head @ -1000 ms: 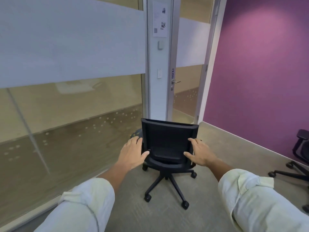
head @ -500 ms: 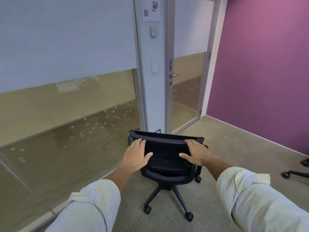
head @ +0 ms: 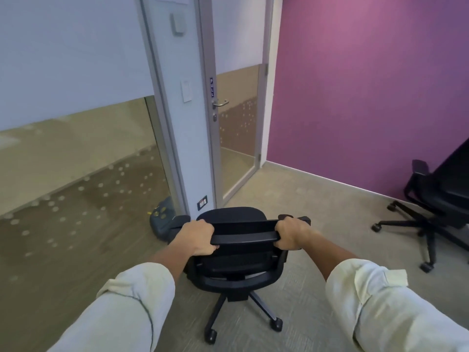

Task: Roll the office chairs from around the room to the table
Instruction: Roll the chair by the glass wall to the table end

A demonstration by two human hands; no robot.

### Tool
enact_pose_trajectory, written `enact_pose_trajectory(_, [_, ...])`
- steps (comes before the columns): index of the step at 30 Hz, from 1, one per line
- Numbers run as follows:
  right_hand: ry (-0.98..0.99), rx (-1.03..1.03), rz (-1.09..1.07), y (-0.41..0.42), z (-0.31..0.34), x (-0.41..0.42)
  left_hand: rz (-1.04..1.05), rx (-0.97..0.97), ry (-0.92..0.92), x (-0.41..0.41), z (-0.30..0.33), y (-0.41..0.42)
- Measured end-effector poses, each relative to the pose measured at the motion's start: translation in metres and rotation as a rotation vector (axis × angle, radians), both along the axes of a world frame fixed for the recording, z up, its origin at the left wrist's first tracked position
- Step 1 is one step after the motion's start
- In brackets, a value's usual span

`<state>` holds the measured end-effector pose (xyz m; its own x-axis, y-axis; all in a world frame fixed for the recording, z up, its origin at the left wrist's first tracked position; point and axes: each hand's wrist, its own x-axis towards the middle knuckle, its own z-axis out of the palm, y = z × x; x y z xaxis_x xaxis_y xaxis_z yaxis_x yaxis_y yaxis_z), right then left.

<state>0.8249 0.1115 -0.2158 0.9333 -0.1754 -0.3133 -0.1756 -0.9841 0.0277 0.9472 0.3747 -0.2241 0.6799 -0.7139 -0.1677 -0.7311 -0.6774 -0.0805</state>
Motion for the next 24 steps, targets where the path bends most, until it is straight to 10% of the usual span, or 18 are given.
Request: enact_pose_trajectory(24, [-0.181, -0.007, -0.108, 0.056, -0.018, -0.089, -0.098, 0.014, -0.003, -0.045, -0.014, 0.027])
